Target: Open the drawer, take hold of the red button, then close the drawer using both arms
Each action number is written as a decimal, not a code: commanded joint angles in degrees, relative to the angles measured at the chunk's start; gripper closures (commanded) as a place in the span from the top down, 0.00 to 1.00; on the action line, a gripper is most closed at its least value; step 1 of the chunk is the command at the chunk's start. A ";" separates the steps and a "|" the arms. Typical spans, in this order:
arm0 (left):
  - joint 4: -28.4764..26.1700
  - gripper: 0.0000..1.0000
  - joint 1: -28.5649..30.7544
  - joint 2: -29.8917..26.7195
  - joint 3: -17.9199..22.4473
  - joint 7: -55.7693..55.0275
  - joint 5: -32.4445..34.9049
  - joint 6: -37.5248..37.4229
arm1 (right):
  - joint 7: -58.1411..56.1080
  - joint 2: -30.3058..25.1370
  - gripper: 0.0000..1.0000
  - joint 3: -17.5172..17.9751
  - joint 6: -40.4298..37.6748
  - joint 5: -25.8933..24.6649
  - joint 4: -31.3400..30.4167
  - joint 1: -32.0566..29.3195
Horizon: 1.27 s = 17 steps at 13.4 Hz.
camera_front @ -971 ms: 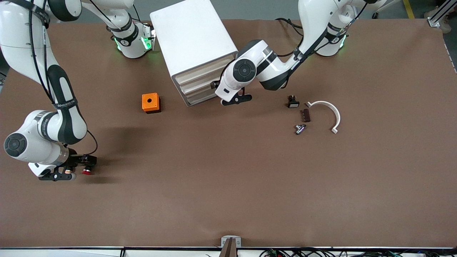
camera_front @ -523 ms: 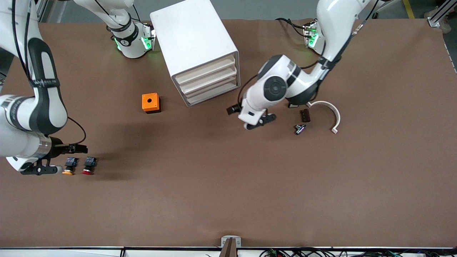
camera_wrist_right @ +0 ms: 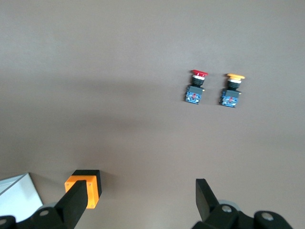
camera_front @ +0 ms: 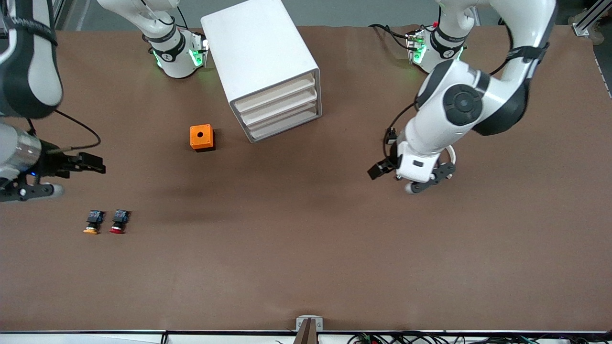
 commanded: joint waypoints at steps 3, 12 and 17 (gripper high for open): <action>5.00 1.00 4.26 -1.18 -0.22 9.52 6.31 -7.52 | 0.28 -4.88 1.00 -0.03 -5.02 1.11 1.09 -0.04; 18.01 1.00 11.03 -1.35 -0.14 15.33 12.13 -23.08 | -0.34 -2.06 1.00 -0.29 -8.63 -3.02 5.39 -0.65; 17.76 1.00 14.02 -7.23 0.39 23.56 11.25 -27.21 | -0.34 -2.06 1.00 -0.38 -9.07 -2.84 7.17 -0.48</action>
